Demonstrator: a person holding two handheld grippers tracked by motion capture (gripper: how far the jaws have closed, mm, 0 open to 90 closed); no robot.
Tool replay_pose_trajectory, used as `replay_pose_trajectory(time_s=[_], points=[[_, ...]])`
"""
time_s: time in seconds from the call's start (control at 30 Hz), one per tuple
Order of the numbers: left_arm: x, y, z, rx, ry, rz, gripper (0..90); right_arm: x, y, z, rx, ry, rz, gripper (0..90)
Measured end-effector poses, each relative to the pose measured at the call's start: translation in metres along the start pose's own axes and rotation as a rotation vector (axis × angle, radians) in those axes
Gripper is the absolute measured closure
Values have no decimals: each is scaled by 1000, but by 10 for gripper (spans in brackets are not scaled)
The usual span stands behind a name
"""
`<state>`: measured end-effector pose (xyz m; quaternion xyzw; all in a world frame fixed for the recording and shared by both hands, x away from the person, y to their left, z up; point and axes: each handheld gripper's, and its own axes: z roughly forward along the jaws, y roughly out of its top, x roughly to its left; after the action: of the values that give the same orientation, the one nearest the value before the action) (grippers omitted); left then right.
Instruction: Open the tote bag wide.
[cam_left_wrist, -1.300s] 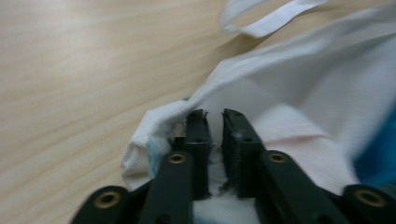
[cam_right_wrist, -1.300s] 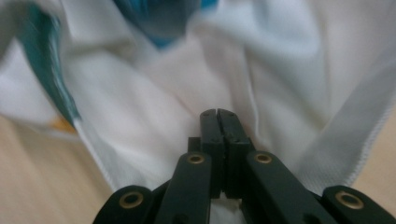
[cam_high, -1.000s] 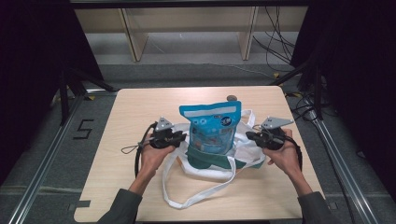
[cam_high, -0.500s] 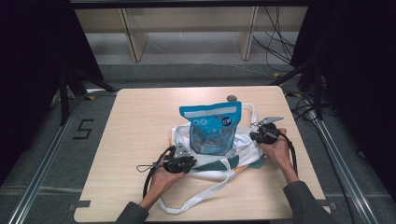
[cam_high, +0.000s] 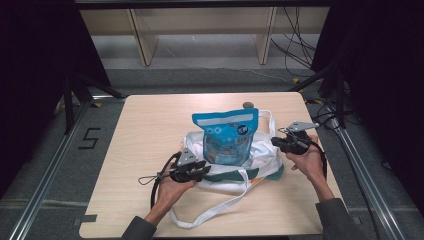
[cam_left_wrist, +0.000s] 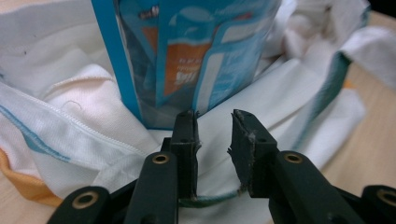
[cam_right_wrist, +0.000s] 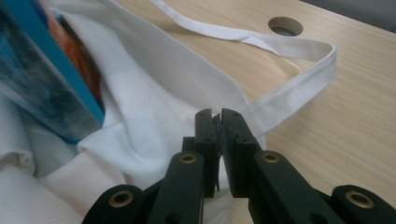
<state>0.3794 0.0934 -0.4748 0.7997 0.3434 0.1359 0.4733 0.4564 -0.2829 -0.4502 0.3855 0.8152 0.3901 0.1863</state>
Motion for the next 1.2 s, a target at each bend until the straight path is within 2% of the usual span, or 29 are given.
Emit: replay_pose_trajectory(time_s=[0.17,0.23,0.3,0.37,0.47,0.57,0.6,0.67,0.77,0.83,0.87,0.97,1.03,1.1,1.2], points=[[1,2,-15,-25,-12,-19,683,5,0,-9,-11,17,-11,853],[3,1,-20,-25,-15,-1,678,9,0,-13,-24,17,-5,849],[4,-1,-23,-29,-7,-5,676,11,0,-14,-34,27,-18,846],[6,-3,-27,-22,-9,-17,671,15,0,-18,-24,43,5,841],[9,-5,-32,-29,-11,-31,664,16,0,-19,-46,33,-22,835],[11,-6,-35,-36,-7,-37,661,22,-1,-21,-38,46,4,829],[11,-7,-35,-47,-7,-43,659,20,-1,-22,-46,42,-25,828],[12,-7,-37,-42,0,-44,655,23,-2,-23,-43,48,-13,826],[13,-7,-39,-42,3,-41,645,25,-2,-25,-40,51,-30,821],[15,-8,-39,-59,-4,-47,630,28,-4,-25,-40,51,-15,812],[15,-8,-40,-57,-3,-47,622,27,-4,-25,-46,51,-29,807],[18,-9,-42,-60,25,-54,569,28,-6,-25,-43,53,-20,781],[20,-10,-43,-62,28,-58,535,28,-7,-26,-38,61,-19,752],[21,-11,-44,-61,40,-82,497,30,-8,-26,-39,57,-17,713],[23,-13,-46,-62,48,-89,460,33,-9,-27,-32,48,-13,640]])
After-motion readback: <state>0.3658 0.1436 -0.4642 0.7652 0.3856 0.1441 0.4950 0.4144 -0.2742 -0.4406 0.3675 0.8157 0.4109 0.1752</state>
